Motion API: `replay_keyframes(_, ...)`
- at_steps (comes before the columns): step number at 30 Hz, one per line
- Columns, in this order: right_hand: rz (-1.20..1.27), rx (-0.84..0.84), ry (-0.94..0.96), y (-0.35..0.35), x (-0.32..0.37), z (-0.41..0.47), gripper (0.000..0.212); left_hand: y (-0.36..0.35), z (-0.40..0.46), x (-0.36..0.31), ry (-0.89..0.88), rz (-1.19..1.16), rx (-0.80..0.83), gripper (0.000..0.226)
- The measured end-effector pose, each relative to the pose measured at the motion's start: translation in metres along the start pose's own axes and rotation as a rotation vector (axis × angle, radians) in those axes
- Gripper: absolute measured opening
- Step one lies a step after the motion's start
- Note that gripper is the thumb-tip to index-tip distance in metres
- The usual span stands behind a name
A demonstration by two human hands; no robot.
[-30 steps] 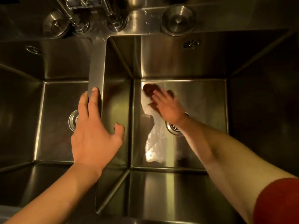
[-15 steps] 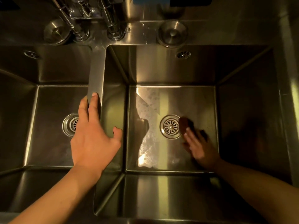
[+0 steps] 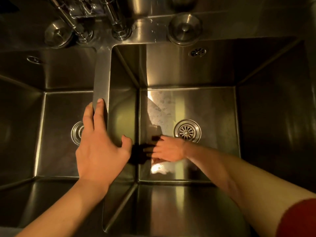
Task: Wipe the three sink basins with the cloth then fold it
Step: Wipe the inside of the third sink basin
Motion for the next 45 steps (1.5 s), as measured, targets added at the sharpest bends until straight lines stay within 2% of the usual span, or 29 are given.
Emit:
replay_keyframes(2,0.039,-0.005,-0.197,0.017,-0.047,0.012,0.025,0.000,0.000,0.000,0.001,-0.004,0.008,0.104)
replay_keyframes(5,0.042,0.024,-0.664,0.028,-0.108,0.009,0.052,0.001,0.001,-0.001,0.007,0.021,0.002,0.104)
replay_keyframes(9,0.104,0.036,-0.843,0.028,-0.151,-0.033,0.059,0.000,0.000,-0.001,-0.006,0.019,0.003,0.103)
replay_keyframes(12,0.111,0.035,-1.097,0.013,-0.158,-0.102,0.056,-0.001,0.001,0.001,0.004,0.019,0.013,0.105)
replay_keyframes(15,0.163,-0.135,-1.394,0.000,-0.131,-0.182,0.051,0.000,0.000,0.000,0.010,0.021,0.015,0.106)
replay_keyframes(16,0.169,-0.133,-1.450,-0.003,-0.118,-0.203,0.051,0.000,0.000,-0.001,0.009,0.018,0.015,0.106)
replay_keyframes(18,0.177,-0.033,-1.501,-0.008,-0.090,-0.223,0.054,0.001,0.000,-0.002,0.007,0.012,0.007,0.106)
replay_keyframes(23,0.286,0.340,-1.573,-0.005,-0.022,-0.213,0.060,0.005,-0.002,-0.005,0.020,0.012,0.018,0.105)
replay_keyframes(27,0.475,0.477,-1.605,0.018,0.019,-0.219,0.054,0.008,-0.003,-0.010,0.020,0.011,0.033,0.104)
replay_keyframes(29,0.698,0.444,-1.560,0.033,0.035,-0.227,0.042,0.009,-0.004,-0.011,0.008,0.004,0.046,0.104)
replay_keyframes(32,0.981,0.262,-1.589,0.061,0.060,-0.238,0.035,0.012,-0.005,-0.011,-0.008,-0.015,0.074,0.102)
replay_keyframes(35,0.840,0.283,-1.612,0.094,0.078,-0.238,0.041,0.016,-0.006,-0.014,0.004,-0.028,0.099,0.101)
replay_keyframes(39,0.646,0.264,-1.498,0.141,0.105,-0.233,0.043,0.022,-0.010,-0.016,0.001,-0.050,0.132,0.098)
replay_keyframes(45,0.620,0.029,-1.554,0.217,0.138,-0.235,0.045,0.037,-0.018,-0.018,-0.009,-0.084,0.215,0.100)
Point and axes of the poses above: each hand's wrist, its own z-axis towards the middle knuckle, its own y-axis out of the back of the hand, x = y × z, the point moved 4 cm from there along z, towards the middle knuckle, and after that the axes turned 2 degrees about -y, right-handed, at the moved point
